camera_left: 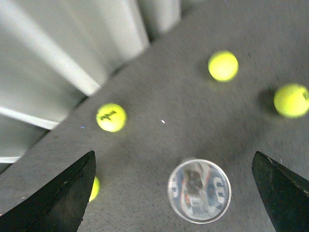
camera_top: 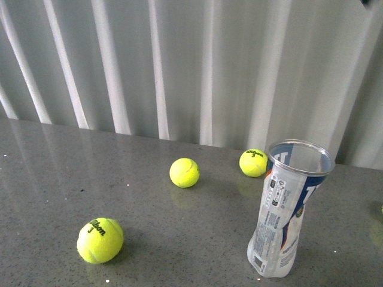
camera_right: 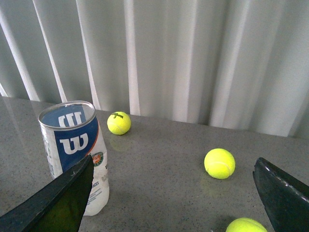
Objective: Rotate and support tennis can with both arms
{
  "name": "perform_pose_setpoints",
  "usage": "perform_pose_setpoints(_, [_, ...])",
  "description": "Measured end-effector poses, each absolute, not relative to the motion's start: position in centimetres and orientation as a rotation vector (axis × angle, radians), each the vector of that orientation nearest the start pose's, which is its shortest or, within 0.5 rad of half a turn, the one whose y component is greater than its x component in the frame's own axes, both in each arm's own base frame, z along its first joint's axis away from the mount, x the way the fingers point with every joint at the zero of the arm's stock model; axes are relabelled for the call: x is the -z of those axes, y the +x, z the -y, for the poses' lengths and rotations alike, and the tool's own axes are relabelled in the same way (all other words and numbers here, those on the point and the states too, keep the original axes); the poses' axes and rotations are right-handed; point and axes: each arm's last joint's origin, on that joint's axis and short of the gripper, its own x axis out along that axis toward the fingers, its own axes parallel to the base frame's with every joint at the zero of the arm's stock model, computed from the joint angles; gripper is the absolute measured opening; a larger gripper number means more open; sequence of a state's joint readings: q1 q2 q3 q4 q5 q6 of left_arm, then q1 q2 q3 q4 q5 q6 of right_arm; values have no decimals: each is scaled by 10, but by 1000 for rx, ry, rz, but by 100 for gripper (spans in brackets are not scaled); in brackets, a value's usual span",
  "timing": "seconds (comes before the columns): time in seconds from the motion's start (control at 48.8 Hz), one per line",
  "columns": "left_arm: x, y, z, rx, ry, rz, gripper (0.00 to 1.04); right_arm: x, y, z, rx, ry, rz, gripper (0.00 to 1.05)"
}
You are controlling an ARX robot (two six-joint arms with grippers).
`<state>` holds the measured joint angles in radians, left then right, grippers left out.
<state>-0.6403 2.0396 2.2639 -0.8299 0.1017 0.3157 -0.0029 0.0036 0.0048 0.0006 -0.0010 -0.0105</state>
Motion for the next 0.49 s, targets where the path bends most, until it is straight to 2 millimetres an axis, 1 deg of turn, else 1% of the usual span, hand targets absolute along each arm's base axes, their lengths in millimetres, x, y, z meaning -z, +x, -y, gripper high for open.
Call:
perform_pose_setpoints(0.061, [-418,349,226,709,350,-401,98,-165,98,0,2,-10,2,98])
perform_pose_setpoints(0.123, [-432,341,184,602,264,-333,98,-165,98,0,2,-10,2,98])
perform_pose_setpoints(0.164, [-434,334,157,541,211,-312,98,-165,98,0,1,-10,2,98])
perform_pose_setpoints(0.184, [-434,333,151,525,204,-310,98,-165,98,0,0,-10,2,98])
perform_pose_setpoints(0.205, [-432,328,133,483,177,-308,98,-165,98,0,0,-11,2,98])
perform_pose_setpoints(0.225, [-429,326,122,453,157,-311,98,-165,98,0,1,-10,2,98])
perform_pose_setpoints(0.246, [-423,322,106,411,130,-321,98,-165,98,0,1,-10,2,98])
perform_pose_setpoints(0.266, [-418,320,97,389,121,-328,98,-165,98,0,1,-10,2,98])
perform_pose_setpoints(0.287, [-416,319,94,381,117,-333,98,-165,98,0,0,-11,2,98])
perform_pose_setpoints(0.348, [-397,311,74,350,83,-373,98,-165,98,0,-1,-10,2,98])
perform_pose_setpoints(0.409, [-383,304,62,333,55,-399,98,-165,98,0,0,-10,2,98])
perform_pose_setpoints(0.43, [-378,301,58,307,52,-384,97,-165,98,0,0,-10,2,98])
perform_pose_setpoints(0.471, [-369,293,48,183,49,-283,90,-165,98,0,0,-10,2,98])
perform_pose_setpoints(0.491, [-367,291,45,156,47,-255,88,-165,98,0,1,-10,2,98])
